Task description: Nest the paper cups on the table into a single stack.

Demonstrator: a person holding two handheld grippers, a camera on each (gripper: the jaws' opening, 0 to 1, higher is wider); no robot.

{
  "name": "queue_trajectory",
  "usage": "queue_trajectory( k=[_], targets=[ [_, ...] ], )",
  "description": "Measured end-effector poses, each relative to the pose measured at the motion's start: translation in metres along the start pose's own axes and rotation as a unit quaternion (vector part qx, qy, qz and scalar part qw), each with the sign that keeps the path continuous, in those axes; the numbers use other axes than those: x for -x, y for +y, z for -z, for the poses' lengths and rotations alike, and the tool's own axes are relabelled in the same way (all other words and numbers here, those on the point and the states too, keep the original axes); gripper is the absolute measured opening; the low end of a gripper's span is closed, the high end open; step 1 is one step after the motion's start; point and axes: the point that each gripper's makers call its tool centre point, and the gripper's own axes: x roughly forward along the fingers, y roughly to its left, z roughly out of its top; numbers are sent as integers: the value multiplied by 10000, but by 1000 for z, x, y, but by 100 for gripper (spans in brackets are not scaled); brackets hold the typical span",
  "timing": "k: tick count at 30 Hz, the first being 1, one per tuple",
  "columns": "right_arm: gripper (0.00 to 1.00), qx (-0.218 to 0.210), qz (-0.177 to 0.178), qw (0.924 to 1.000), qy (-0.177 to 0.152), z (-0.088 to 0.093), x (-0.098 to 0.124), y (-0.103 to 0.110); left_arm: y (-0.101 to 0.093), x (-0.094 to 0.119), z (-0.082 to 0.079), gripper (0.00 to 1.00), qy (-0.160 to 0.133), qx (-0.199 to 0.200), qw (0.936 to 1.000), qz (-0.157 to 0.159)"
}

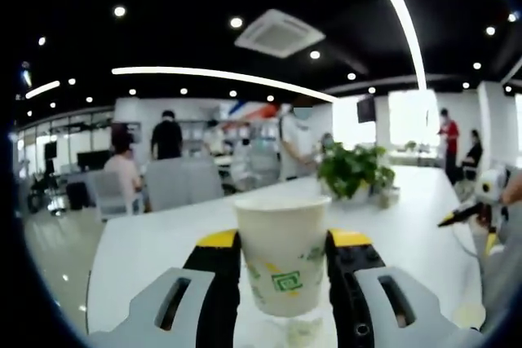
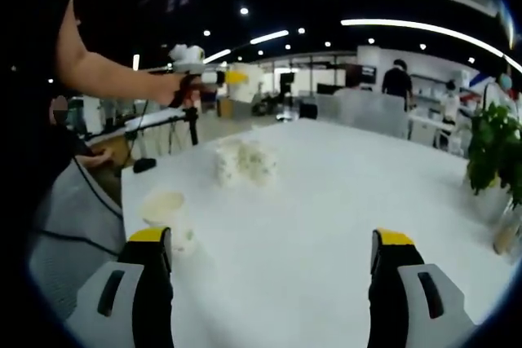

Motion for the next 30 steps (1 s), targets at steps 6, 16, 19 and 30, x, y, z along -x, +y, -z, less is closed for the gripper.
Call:
queue_trajectory(
  k=[6,16,19,30],
  targets=[
    [100,-7,18,10000,-18,2,2,-1,-16,-1,-6,40,-96,22,9999,69],
    [100,71,11,10000,-15,2,5,0,-39,2,-7,40,-143,-55,9996,234],
    [100,69,19,10000,-42,0,5,0,-41,5,-7,39,-171,-51,9996,241],
    [100,110,35,9998,-139,-9,6,0,-85,24,-10,39,-288,-250,9970,670]
  ],
)
